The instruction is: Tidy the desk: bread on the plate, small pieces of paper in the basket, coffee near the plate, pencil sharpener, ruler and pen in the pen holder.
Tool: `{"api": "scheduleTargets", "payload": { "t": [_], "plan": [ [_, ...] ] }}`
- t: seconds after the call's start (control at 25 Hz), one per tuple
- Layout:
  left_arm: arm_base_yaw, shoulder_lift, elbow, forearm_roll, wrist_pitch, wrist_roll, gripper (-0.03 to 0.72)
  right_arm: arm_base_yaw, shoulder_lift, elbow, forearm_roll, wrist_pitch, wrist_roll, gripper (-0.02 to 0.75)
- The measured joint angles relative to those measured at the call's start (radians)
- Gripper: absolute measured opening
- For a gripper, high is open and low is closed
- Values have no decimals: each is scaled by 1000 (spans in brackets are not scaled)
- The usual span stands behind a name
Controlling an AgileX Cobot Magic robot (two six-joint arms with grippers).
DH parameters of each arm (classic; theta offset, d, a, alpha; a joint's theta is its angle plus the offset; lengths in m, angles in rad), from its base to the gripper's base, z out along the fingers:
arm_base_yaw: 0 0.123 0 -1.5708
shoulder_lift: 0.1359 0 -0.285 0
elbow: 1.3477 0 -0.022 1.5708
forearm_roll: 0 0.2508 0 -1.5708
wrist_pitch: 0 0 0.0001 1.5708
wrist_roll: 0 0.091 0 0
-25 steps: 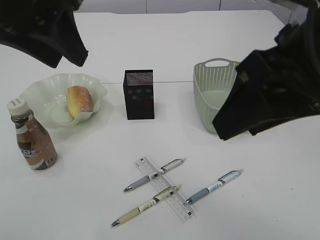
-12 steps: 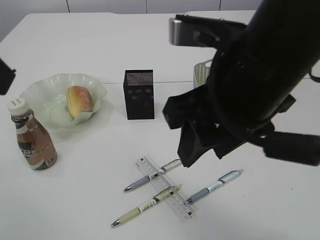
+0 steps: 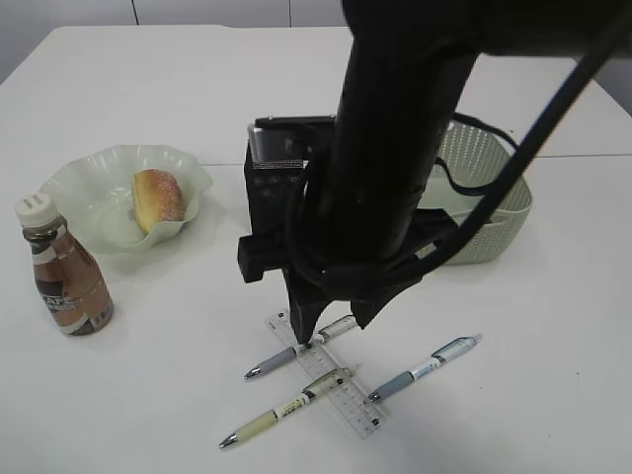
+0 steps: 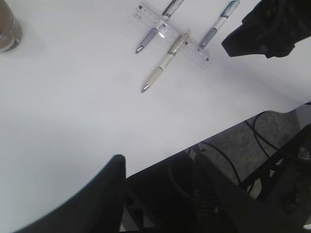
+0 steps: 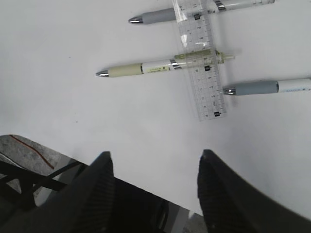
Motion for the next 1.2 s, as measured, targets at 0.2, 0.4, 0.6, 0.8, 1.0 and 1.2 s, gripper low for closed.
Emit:
{"api": "scheduleTargets", "payload": {
  "t": [0.2, 0.4, 0.6, 0.8, 1.0, 1.2],
  "plan": [
    [0, -2, 20, 53, 0, -2, 336, 0, 87, -5, -2, -9, 0, 407],
    [0, -2, 20, 73, 0, -2, 379, 0, 147, -7, -40, -96, -37, 407],
    [0, -2, 20, 73, 0, -2, 387, 0, 213, -7, -97, -138, -89, 407],
    [0, -2, 20, 74, 0, -2, 388, 0, 269, -9, -101, -192, -101, 407],
    [0, -2, 20, 74, 0, -2, 393, 0, 317, -11, -102, -216, -104, 407],
    [0, -2, 20, 74, 0, -2, 400, 0, 341, -20, -138, -236, -107, 407]
  ]
}}
